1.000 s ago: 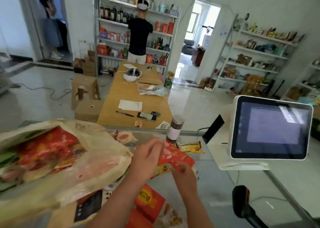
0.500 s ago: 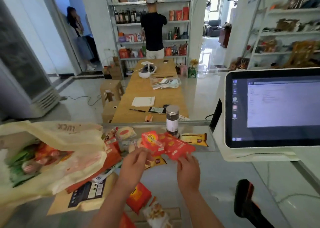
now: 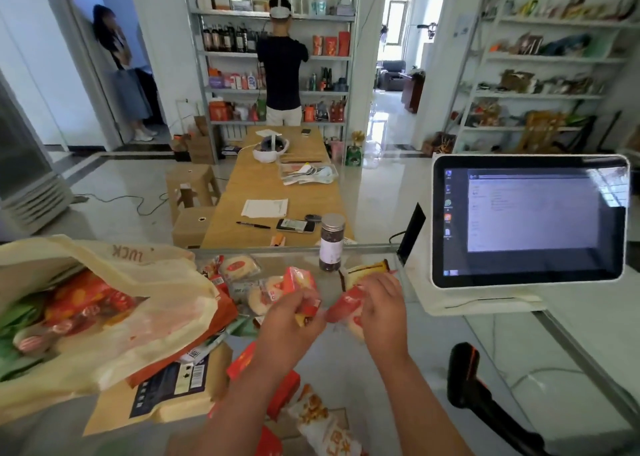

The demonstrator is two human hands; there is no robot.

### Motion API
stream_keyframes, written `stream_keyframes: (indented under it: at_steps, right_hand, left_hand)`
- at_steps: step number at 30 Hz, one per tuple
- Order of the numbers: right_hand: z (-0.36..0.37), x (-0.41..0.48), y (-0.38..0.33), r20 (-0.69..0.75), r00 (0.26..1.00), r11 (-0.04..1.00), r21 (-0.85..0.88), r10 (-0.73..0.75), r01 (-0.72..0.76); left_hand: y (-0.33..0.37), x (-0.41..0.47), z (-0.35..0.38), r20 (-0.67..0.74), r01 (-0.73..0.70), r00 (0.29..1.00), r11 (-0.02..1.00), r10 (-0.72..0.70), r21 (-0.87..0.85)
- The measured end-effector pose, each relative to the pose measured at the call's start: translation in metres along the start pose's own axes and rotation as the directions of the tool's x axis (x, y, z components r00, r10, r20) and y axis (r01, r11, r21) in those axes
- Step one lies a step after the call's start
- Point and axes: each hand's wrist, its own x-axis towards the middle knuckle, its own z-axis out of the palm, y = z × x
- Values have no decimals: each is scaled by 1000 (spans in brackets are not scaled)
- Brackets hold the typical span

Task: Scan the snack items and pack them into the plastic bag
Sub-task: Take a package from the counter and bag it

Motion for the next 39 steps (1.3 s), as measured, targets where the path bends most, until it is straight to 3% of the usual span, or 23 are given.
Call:
stream_keyframes:
  at_steps: [2, 5, 7, 9, 12, 15, 16, 18, 19, 20, 21, 26, 34, 39]
  right_hand:
    - [-10, 19, -22, -34, 998, 996, -68, -59, 57]
    - [-23, 41, -66, -41, 979, 974, -119, -199, 193]
    - [-28, 51, -89, -34, 968, 960, -138, -250, 243]
    - [-28, 54, -105, -31, 971, 961, -148, -239, 232]
    - [-30, 48, -122, -77, 994, 996, -44, -77, 74]
    - [-39, 32, -125, -93, 959, 963, -17, 268, -270]
    - [-43, 25, -121, -16, 898, 898, 12, 440, -439]
    - [-51, 7, -115, 287, 668, 656, 153, 686, -739]
    - [-53, -2, -112, 456, 548, 525, 190, 701, -830]
    - [-54, -10, -112, 572, 475, 447, 202, 669, -871]
    - [-54, -15, -112, 633, 455, 426, 211, 626, -880]
    - [-50, -15, -112, 605, 547, 520, 244, 578, -819]
    - [-52, -16, -89, 553, 561, 492, 286, 617, -823]
    - [-62, -9, -65, 563, 566, 448, 348, 603, -823]
  left_hand:
    - [-5, 4, -2, 41, -40, 998, 999, 39, 9]
    - [5, 3, -9, 339, 174, 937, 954, -84, -243]
    - [14, 1, -12, 483, 236, 875, 890, -20, -389]
    - [23, -5, -16, 514, 228, 855, 842, 66, -488]
    - [21, -12, -21, 499, 332, 867, 751, -3, -571]
    - [16, -14, -27, 475, 390, 878, 668, -62, -634]
    - [15, -15, -30, 483, 432, 871, 605, -89, -669]
    - [15, -16, -36, 506, 498, 854, 465, -119, -732]
    - [17, -16, -40, 511, 507, 852, 423, -116, -750]
    - [16, -16, -43, 516, 510, 850, 405, -104, -758]
    - [16, -17, -45, 528, 515, 844, 403, -89, -756]
    - [14, -15, -47, 558, 529, 827, 438, -72, -727]
    - [21, -16, -18, 449, 491, 870, 455, -205, -743]
    - [40, -16, 12, 398, 495, 861, 336, -316, -801]
